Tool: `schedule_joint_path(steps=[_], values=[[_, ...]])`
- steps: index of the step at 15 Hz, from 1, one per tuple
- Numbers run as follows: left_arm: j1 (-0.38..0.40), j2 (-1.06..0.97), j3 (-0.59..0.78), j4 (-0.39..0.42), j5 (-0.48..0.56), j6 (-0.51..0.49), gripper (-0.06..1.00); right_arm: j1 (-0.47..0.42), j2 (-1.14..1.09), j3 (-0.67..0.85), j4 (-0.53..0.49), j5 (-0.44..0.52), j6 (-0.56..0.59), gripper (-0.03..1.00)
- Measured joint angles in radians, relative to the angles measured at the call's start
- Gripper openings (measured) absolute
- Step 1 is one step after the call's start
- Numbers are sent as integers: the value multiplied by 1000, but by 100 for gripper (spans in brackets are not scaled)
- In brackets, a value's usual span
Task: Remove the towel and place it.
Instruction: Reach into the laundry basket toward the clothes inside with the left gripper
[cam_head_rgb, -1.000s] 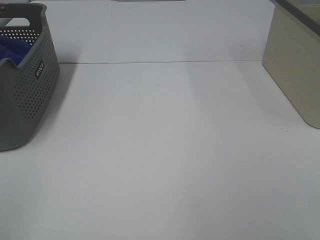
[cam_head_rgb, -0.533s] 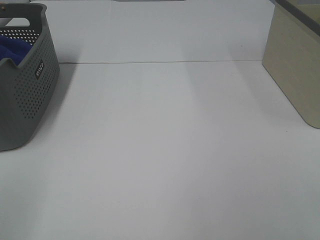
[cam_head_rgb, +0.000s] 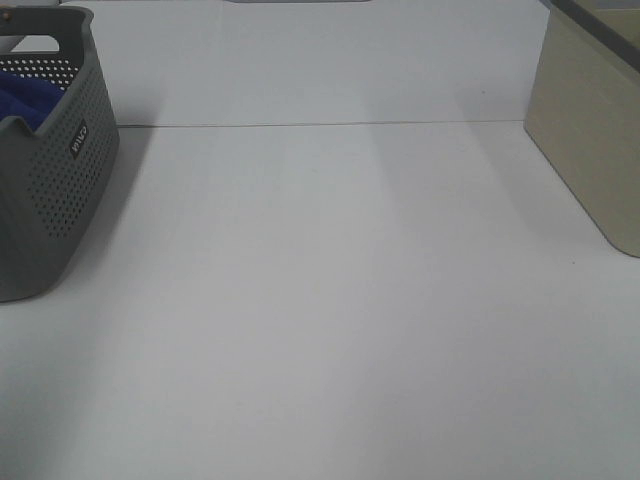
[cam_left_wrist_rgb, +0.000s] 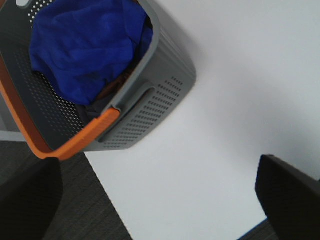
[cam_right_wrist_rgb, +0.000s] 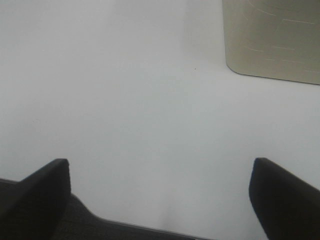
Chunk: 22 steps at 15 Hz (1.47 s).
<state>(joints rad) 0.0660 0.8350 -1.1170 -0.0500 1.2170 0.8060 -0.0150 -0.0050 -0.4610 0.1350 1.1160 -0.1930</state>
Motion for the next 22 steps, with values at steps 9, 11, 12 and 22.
schedule_joint_path(steps=[9,11,12,22], values=[[0,728,-620,229,-3,206,99,0,0,0,0,0,0,93],[24,850,-654,240,-4,238,99,0,0,0,0,0,0,93],[45,909,-661,239,-4,249,99,0,0,0,0,0,0,93],[118,1284,-684,206,-126,345,97,0,0,0,0,0,0,93]])
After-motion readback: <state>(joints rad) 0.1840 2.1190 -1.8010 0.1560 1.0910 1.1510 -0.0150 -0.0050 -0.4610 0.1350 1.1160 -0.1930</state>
